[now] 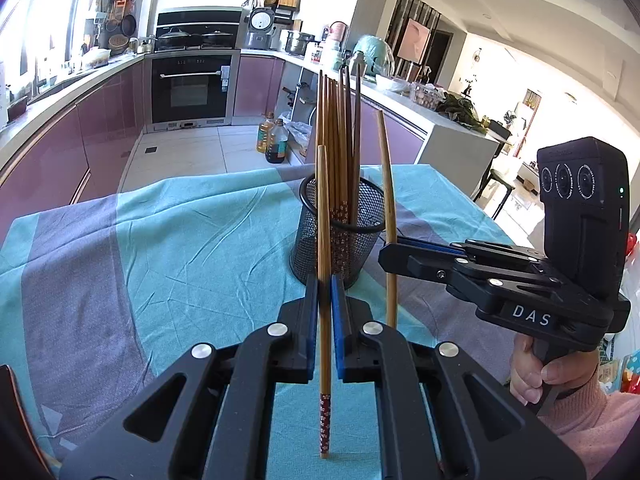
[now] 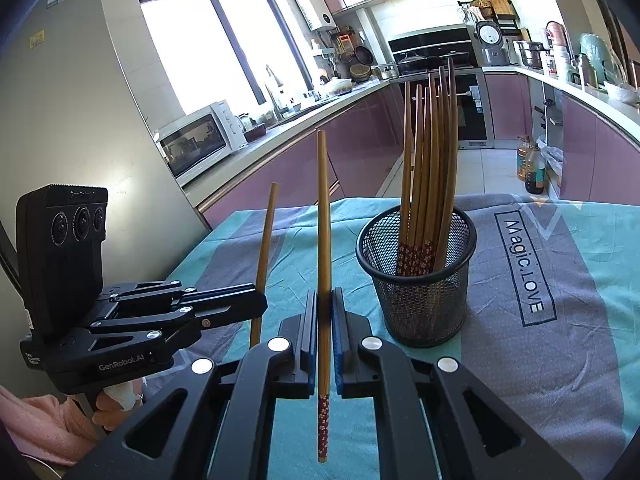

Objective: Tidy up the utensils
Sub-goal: 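Raise both held chopsticks over the mesh cup rim while moving closer together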

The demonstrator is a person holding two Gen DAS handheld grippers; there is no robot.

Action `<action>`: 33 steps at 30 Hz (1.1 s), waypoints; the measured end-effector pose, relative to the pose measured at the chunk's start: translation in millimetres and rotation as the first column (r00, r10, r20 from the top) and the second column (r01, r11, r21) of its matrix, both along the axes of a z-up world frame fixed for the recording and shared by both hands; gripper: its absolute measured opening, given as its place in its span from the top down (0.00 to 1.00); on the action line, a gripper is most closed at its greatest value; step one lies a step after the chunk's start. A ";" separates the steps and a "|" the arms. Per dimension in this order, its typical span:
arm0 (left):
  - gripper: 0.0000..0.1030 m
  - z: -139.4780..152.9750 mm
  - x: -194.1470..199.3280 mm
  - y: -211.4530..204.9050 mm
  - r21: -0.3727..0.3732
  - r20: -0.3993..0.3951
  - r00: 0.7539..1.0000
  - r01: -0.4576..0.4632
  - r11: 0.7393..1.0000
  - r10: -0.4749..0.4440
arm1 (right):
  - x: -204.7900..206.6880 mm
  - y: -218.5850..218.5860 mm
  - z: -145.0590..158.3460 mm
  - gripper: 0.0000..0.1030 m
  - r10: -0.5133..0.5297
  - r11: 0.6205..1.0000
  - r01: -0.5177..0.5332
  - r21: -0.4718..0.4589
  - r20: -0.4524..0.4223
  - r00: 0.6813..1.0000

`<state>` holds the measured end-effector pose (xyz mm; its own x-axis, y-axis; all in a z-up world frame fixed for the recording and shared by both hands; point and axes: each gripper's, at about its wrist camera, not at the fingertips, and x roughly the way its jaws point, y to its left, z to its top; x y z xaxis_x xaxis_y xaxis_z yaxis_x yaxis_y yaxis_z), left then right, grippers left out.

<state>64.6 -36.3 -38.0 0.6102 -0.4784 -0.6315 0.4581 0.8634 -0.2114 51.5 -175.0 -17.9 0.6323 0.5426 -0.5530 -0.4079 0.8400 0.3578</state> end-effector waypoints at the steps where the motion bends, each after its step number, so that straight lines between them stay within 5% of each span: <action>1: 0.93 0.9 0.0 -0.1 -0.002 0.001 1.000 0.000 1.000 0.000 | -0.2 -0.5 0.0 0.94 0.000 1.000 0.000 0.000 0.002 1.000; 33: 0.93 12.0 3.2 -1.3 -0.025 0.030 1.000 0.008 1.000 -0.007 | 3.4 -8.6 16.9 0.94 -0.016 1.000 0.015 0.019 0.056 0.998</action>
<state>67.8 -37.5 -26.0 0.6253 -0.4984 -0.6005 0.4710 0.8546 -0.2189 54.9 -183.6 -1.1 0.6703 0.5424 -0.5064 -0.4145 0.8397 0.3508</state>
